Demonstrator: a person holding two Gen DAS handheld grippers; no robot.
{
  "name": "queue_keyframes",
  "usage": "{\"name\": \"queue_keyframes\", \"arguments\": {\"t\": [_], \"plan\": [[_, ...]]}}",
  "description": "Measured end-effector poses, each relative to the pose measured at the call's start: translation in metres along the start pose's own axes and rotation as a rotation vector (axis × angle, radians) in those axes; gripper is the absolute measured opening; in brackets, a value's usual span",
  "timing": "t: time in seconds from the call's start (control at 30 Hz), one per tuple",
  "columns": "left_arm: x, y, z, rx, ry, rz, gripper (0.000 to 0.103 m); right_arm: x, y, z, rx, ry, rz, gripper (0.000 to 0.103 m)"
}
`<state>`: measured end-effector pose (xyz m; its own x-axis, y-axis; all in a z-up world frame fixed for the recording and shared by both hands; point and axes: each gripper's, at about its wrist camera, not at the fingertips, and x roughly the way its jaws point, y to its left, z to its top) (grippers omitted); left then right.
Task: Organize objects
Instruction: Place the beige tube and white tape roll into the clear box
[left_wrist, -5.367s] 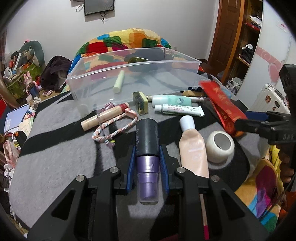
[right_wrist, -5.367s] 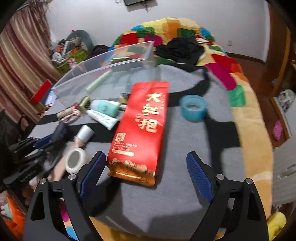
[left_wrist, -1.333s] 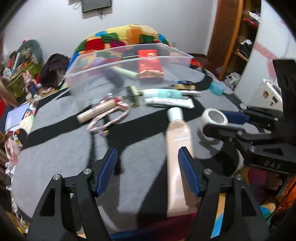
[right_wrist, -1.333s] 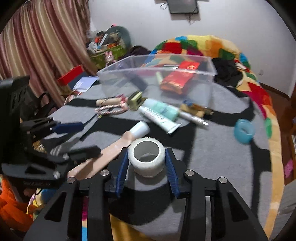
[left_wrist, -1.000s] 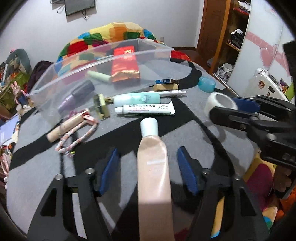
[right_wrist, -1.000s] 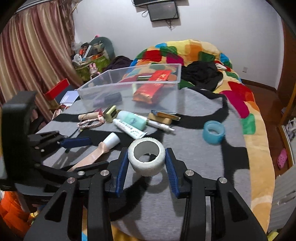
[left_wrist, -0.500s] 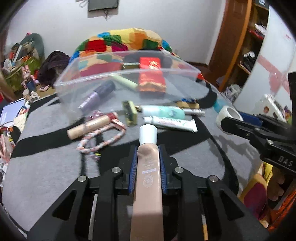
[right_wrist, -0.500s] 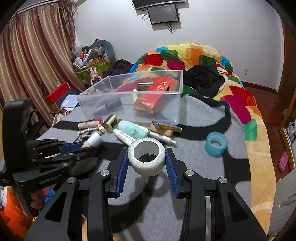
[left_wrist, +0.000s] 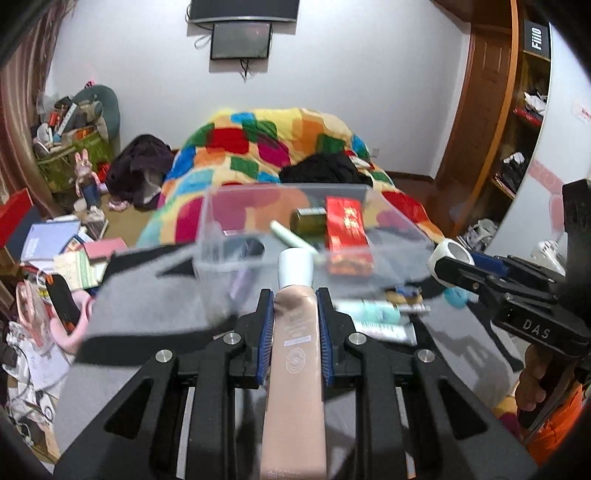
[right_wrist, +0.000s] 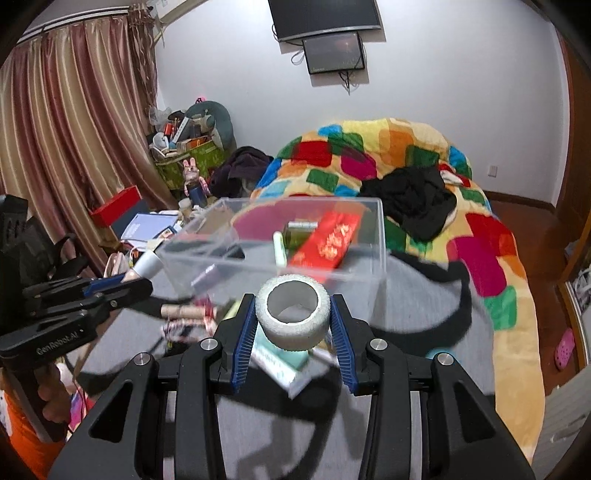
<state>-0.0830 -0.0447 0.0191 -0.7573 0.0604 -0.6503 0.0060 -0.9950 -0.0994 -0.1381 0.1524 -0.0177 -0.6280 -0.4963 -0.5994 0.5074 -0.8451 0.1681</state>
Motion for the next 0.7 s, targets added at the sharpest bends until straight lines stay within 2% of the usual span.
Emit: {"name": "queue_keyframes", "arguments": {"t": [0.27, 0.47, 0.6, 0.7], "plan": [[0.022, 0.008, 0.037, 0.039, 0.018, 0.027, 0.022, 0.031, 0.004, 0.028, -0.014, 0.016, -0.013, 0.036], [0.065, 0.009, 0.047, 0.072, 0.121, 0.022, 0.022, 0.065, -0.003, 0.040, -0.005, 0.094, -0.008, 0.036], [0.087, 0.005, 0.049, 0.085, 0.189, -0.016, 0.022, 0.086, -0.008, 0.042, 0.019, 0.151, 0.005, 0.036], [0.087, 0.002, 0.051, 0.089, 0.188, -0.036, 0.023, 0.095, -0.010, 0.040, 0.044, 0.186, 0.030, 0.037]]}}
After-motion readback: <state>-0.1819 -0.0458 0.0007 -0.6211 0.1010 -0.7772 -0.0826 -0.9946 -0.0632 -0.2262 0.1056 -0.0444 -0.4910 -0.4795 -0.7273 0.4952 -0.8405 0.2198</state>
